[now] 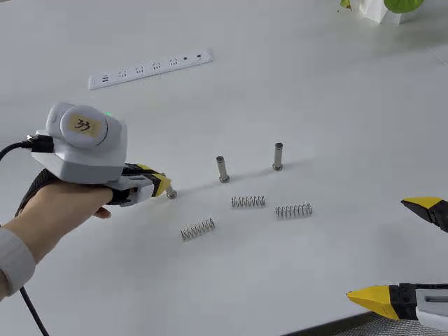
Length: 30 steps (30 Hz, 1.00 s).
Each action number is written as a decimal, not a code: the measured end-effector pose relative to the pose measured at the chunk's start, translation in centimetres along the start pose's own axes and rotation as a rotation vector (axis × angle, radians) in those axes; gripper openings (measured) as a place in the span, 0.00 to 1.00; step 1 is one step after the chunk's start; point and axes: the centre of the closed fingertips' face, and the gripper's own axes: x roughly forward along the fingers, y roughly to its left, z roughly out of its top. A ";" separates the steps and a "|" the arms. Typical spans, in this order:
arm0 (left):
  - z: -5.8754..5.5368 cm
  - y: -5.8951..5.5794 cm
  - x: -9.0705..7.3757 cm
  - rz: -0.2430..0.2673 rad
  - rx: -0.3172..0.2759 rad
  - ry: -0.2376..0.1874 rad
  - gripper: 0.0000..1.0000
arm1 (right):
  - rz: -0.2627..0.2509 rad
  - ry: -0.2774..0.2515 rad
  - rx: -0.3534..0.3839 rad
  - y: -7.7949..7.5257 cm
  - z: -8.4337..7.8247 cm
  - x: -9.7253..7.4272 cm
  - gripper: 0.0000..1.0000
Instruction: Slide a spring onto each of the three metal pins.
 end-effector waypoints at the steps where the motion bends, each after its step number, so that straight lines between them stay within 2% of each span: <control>1: 0.0 0.0 0.0 0.000 0.000 -0.001 0.05 | 0.000 0.000 0.001 0.0 0.0 0.0 0.96; 18: -0.6 0.0 0.4 0.001 0.025 0.002 0.05 | 0.004 0.004 0.001 0.1 -0.1 0.1 0.95; 24: -1.0 -0.1 0.5 0.004 0.029 0.006 0.08 | 0.003 0.003 0.000 0.1 0.0 0.0 0.95; 30: -1.3 -0.2 0.6 0.010 0.034 0.005 0.16 | 0.003 0.003 0.000 0.2 0.1 0.0 0.95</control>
